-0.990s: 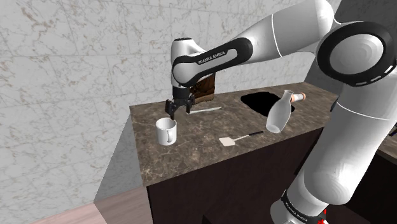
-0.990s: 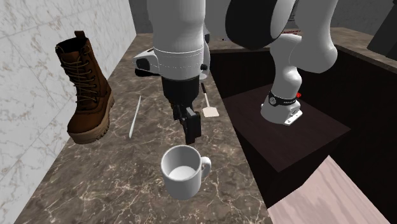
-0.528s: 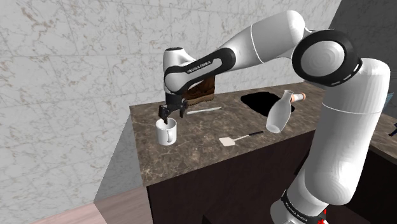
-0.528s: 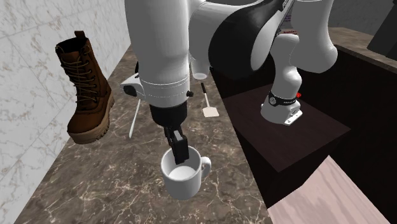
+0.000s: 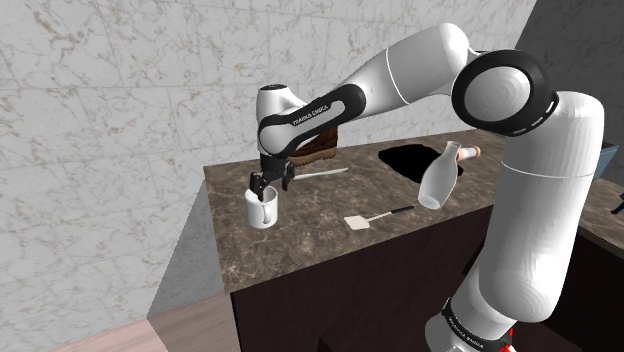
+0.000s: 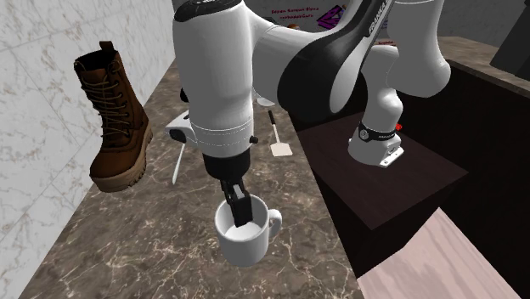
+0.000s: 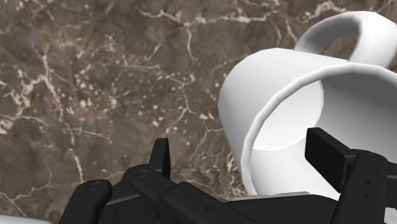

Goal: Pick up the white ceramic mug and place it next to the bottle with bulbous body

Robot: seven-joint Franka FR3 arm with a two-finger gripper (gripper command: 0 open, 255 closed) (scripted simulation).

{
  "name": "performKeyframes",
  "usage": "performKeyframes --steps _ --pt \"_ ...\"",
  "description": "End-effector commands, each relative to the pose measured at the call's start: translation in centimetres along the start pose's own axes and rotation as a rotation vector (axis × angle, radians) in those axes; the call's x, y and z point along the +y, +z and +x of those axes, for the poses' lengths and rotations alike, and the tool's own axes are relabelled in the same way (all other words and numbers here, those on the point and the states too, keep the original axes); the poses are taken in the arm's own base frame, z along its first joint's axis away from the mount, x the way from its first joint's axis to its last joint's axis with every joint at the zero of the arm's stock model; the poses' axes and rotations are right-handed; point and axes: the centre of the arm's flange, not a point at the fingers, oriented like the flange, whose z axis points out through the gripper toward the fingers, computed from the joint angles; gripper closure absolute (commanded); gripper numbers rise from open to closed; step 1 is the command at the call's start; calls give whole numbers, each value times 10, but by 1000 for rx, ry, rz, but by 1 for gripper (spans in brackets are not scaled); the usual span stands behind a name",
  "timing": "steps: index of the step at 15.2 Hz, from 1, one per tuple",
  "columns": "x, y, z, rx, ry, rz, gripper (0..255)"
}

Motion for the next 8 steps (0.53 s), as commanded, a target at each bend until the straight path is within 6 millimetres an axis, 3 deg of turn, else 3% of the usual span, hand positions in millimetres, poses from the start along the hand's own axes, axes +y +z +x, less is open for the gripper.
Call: performKeyframes --steps 1,3,4,8 --pt "0 0 0 0 0 0 0" --pt "0 0 0 0 0 0 0" --pt "0 0 0 0 0 0 255" --pt "0 0 0 0 0 0 255"
